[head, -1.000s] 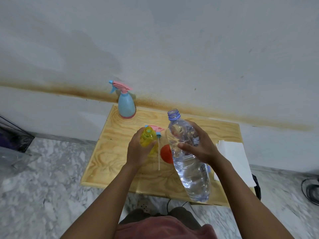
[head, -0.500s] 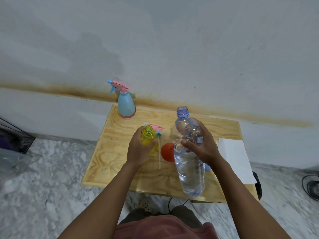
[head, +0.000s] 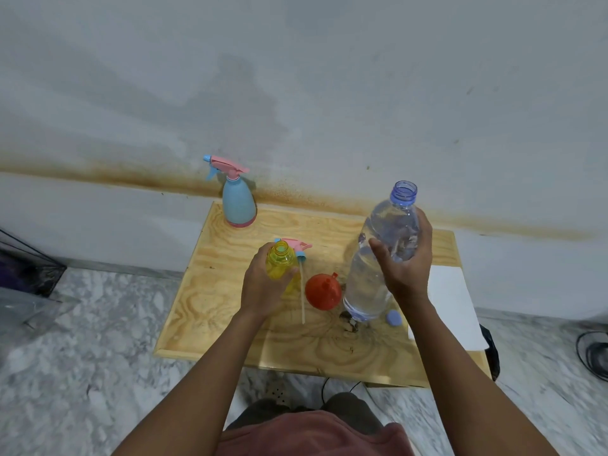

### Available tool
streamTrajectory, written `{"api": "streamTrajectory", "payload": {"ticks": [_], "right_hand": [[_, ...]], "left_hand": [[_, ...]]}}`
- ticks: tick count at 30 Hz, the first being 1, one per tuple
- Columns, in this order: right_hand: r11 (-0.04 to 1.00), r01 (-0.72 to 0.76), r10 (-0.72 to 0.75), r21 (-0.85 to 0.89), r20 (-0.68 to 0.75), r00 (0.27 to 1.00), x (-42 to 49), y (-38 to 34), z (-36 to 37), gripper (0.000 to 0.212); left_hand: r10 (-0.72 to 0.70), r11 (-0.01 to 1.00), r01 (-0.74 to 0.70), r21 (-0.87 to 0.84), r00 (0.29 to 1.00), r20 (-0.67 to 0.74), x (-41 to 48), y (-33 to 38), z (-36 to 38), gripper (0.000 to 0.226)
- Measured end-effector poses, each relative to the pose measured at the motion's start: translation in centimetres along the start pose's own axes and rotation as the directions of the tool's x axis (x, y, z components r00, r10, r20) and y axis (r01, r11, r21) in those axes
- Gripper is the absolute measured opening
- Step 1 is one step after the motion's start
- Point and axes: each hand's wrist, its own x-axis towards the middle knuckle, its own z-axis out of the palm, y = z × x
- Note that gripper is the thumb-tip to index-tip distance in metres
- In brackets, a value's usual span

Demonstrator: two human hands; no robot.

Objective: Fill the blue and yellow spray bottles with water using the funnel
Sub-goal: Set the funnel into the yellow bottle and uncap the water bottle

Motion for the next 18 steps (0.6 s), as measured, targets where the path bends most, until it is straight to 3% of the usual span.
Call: {"api": "streamTrajectory", "payload": {"ticks": [6,18], "right_hand": [[1.000,-0.010,0.011,0.008,-0.103,0.995,-0.5,0.8,0.1,0.093],[0.998,-0.071,0.071,0.001,-0.058,0.996,-1.8,1.9,-1.3,0.091]], "left_hand": [[-0.008,1.000,0.009,-0.018,1.000,0.004,0.1,-0.1,0.1,0.055],[0.002,0.999,-0.001,-0.038,1.000,0.021,0.0,-0.2,0.0,0.055]]}}
